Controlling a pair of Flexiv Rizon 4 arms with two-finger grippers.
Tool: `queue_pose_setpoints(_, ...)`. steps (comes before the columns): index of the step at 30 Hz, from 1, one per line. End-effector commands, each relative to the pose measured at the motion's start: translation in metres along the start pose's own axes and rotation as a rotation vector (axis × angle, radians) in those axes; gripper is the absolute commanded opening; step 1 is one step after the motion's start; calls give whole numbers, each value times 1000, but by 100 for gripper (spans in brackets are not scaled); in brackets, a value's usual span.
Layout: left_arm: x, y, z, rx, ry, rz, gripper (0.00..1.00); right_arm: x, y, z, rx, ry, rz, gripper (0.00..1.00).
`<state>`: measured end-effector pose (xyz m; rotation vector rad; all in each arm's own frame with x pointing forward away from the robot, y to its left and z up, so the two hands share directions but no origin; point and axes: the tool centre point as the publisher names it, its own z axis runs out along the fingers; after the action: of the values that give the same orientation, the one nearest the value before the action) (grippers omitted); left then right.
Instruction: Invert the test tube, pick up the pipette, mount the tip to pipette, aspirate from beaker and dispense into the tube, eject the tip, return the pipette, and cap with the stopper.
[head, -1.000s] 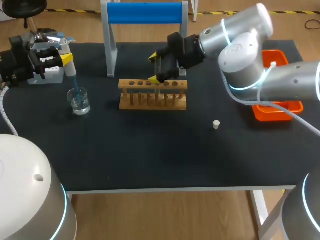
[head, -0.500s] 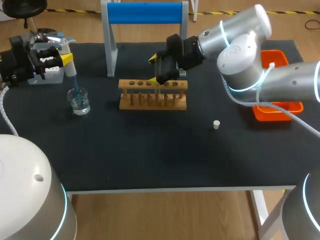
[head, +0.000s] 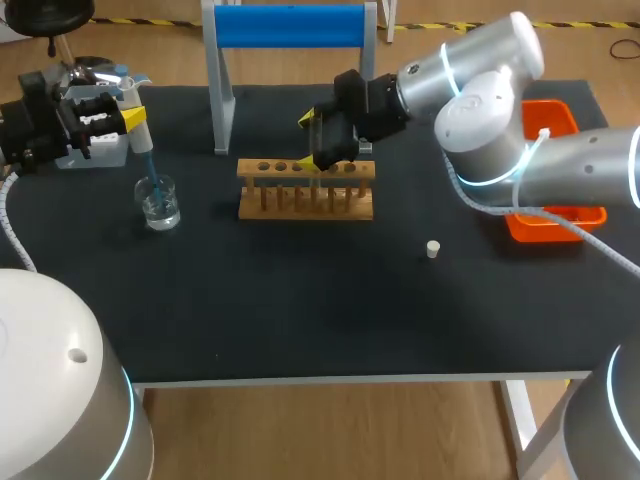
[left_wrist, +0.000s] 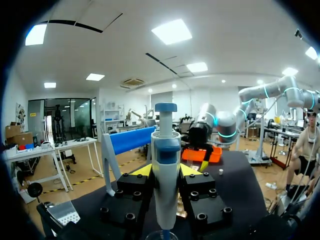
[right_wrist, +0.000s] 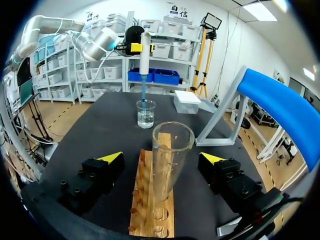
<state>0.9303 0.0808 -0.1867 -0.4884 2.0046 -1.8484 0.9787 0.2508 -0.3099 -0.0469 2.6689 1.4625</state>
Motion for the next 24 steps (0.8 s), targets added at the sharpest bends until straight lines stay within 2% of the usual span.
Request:
queue_pose_setpoints(1, 0, -1, 0, -4, -2, -1, 0, 0, 0, -1, 1, 1, 0, 100)
queue_pose_setpoints(6, 0, -1, 0, -4, -2, -1, 0, 0, 0, -1, 1, 1, 0, 100)
queue_pose_setpoints(24, 4, -30, 9, -37, -3, 53, 0, 0, 0, -1, 1, 1, 0, 100)
